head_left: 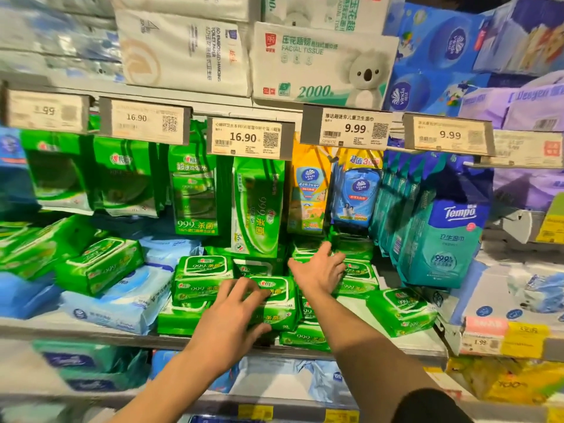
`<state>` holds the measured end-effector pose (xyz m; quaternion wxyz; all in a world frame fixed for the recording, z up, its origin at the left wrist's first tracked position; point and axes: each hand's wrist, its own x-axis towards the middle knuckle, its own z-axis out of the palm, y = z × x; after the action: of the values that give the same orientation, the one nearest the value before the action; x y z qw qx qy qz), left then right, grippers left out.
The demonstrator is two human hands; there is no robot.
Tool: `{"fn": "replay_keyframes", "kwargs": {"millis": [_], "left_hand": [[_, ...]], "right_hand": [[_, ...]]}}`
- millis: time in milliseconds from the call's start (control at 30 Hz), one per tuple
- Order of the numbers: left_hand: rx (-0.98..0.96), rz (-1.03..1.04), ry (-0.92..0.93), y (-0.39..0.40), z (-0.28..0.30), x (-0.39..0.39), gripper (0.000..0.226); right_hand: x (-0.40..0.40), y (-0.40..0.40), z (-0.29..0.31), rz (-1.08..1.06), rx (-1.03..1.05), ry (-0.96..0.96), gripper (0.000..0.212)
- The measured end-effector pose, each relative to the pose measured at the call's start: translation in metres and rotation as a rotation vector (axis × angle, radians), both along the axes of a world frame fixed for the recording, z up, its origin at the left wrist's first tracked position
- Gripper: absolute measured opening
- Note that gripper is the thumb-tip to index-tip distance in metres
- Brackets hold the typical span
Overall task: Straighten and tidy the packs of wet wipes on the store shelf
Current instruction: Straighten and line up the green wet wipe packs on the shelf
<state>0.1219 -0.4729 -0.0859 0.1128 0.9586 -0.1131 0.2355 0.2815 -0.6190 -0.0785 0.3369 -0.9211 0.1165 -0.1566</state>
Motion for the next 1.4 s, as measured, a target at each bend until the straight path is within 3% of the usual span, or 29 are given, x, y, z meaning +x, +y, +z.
{"fn": "replay_keyframes", "kwargs": {"millis": [167,367,600,833,933,1100,1200,1267,1333,1400], "left_hand": [[-0.034,0.011,-0.021,-0.001,-0.002,0.001,0.057],[-0.068,0.028,0.012,-0.003,-0.003,0.004,0.055],[-0.058,0.025,0.038,-0.003,0.001,0.008,0.054],[-0.051,0.035,0.010,-0.005,-0.001,0.012,0.052],[-0.058,0.024,0.026,-0.004,0.000,0.015,0.051],[-0.050,0.030,0.077,-0.004,0.005,0.018,0.052],[-0.029,0.052,0.105,-0.007,0.016,0.019,0.053],[0.039,0.097,0.149,-0.012,0.027,0.024,0.057],[0.101,0.131,0.237,-0.020,0.037,0.031,0.065],[0.132,0.120,0.313,-0.027,0.041,0.039,0.080]], "right_hand": [[0.006,0.002,0.002,0.018,-0.003,0.062,0.082],[0.005,-0.034,-0.003,0.313,0.022,0.149,0.109],[-0.002,-0.035,0.000,0.289,-0.224,0.011,0.077],[0.003,-0.027,-0.003,0.239,-0.334,0.004,0.069],[0.004,-0.029,-0.002,0.257,-0.338,0.020,0.071],[-0.002,-0.044,0.004,0.289,-0.260,0.002,0.093],[-0.018,-0.067,0.006,0.442,-0.131,-0.098,0.079],[-0.032,-0.088,0.010,0.635,0.004,0.067,0.069],[-0.047,-0.102,0.012,0.793,0.085,0.398,0.081],[-0.056,-0.107,0.008,0.853,-0.107,0.511,0.104]]}}
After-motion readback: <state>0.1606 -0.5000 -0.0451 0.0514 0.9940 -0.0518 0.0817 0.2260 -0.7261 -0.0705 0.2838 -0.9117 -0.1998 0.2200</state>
